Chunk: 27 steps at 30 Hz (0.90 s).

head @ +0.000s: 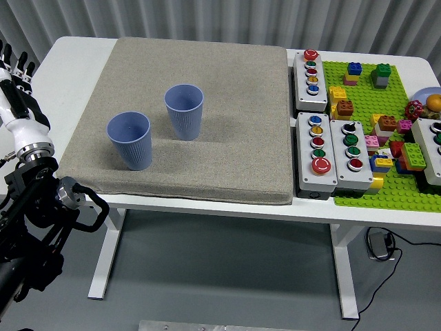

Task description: Pick cup pour cup place

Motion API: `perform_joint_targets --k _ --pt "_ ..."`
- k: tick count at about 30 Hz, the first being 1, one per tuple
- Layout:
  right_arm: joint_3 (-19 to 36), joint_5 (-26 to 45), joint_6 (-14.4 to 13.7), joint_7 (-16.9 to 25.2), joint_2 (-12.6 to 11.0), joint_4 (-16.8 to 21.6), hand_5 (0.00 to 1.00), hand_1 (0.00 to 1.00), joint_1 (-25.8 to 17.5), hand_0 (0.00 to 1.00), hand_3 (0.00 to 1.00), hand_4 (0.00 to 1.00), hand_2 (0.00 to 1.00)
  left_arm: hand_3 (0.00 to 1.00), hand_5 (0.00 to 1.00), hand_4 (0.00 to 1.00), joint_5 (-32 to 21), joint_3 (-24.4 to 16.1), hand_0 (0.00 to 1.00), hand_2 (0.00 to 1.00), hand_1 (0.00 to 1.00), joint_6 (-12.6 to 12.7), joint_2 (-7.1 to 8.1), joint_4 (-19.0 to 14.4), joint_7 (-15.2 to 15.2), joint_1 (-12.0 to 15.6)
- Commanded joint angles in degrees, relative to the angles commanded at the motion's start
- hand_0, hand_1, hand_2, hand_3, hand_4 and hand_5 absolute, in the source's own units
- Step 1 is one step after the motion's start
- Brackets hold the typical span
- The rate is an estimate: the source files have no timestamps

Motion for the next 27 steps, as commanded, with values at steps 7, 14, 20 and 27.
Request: perform_joint_targets --k 7,14,20,27 --pt "-0.5 1.0 0.1 0.0 -0.2 0.0 0.409 0.55 -0.4 0.67 0.537 0.054 0.496 0.919 0.998 0.862 0.8 -0.1 0.813 0.944 0.847 0.0 0.3 -0.5 0.5 0.7" --pt "0.2 0.6 0.5 -0.1 -0.1 0.0 0.408 0.55 -1.2 0.67 0.537 0.054 0.494 0.917 0.998 0.847 1.8 -0.1 0.811 0.943 0.846 -0.1 0.45 -0.9 0.9 1.2" --pt "1.4 -1.7 0.1 -1.2 0.5 0.6 0.407 0.55 -0.8 0.67 0.541 0.054 0.495 0.916 0.998 0.845 2.5 -0.4 0.811 0.942 0.846 -0.2 0.59 -1.9 1.2 2.5" --pt "1.7 -1.9 0.2 -1.4 0.5 0.8 0.405 0.55 -1.3 0.67 0.544 0.055 0.494 0.916 0.998 0.84 3.0 -1.2 0.812 0.941 0.846 -0.1 0.61 -2.8 1.3 3.9"
